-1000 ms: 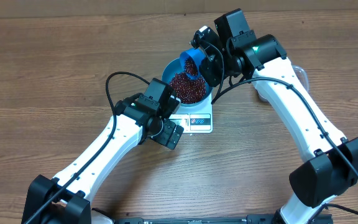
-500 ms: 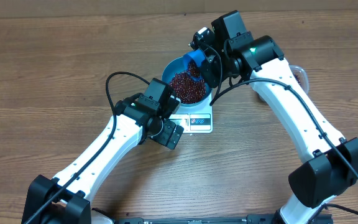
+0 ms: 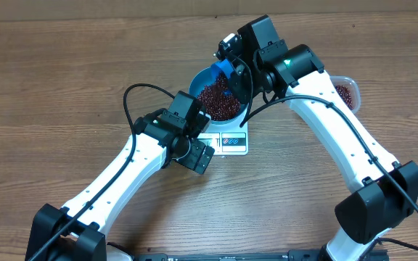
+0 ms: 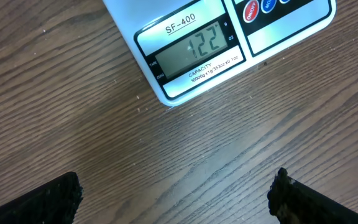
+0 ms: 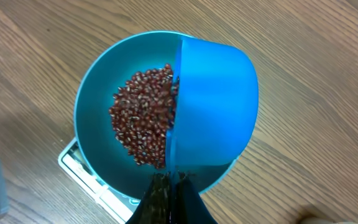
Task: Scoop item into bowl and weigh 150g on scale
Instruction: 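Tilt the scoop to pour beans into the teal bowl gradually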
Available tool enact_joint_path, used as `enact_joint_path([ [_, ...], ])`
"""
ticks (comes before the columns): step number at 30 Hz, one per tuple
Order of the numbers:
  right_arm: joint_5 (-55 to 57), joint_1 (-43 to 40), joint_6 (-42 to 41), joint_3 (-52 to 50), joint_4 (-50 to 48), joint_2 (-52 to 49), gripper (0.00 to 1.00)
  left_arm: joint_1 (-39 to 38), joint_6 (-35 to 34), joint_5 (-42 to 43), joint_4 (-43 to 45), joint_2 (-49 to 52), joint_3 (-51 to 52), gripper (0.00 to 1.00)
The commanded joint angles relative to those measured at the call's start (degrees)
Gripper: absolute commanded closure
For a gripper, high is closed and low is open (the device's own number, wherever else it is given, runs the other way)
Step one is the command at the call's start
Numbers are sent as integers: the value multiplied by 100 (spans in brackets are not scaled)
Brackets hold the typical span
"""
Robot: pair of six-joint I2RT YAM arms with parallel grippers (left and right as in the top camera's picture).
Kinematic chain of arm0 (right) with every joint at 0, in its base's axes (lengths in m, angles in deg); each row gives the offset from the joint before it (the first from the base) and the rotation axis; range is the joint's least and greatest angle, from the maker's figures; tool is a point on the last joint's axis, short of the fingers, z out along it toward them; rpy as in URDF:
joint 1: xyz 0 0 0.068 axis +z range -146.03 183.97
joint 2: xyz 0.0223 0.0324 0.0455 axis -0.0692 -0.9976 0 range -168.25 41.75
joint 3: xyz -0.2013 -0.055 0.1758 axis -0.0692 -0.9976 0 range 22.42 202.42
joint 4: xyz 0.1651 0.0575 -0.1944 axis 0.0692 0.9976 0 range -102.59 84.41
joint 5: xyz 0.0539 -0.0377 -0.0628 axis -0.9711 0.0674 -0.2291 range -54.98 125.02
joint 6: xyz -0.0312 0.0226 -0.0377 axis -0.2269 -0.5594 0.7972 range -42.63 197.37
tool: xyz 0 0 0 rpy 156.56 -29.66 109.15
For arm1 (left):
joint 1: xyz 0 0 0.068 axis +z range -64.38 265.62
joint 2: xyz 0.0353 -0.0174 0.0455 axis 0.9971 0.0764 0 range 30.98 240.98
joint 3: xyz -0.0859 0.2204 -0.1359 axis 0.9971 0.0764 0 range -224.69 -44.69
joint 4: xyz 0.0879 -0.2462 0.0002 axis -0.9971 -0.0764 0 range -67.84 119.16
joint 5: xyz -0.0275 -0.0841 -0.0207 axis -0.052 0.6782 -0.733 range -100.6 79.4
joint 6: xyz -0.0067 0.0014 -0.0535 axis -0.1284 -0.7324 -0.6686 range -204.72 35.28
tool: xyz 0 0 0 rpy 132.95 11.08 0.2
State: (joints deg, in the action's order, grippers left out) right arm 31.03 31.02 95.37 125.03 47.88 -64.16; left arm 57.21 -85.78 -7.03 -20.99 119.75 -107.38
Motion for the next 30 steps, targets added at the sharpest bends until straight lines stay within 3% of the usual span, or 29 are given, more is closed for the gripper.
enact_joint_path([
  [1, 269, 22, -70, -22, -17, 155, 96, 26, 109, -59, -11, -105, -20, 1],
  [4, -173, 22, -103, -22, -55, 155, 96, 26, 111, -59, -9, -105, -20, 0],
  [30, -22, 59, -173, -22, 7, 155, 96, 26, 111, -59, -11, -105, -20, 0],
])
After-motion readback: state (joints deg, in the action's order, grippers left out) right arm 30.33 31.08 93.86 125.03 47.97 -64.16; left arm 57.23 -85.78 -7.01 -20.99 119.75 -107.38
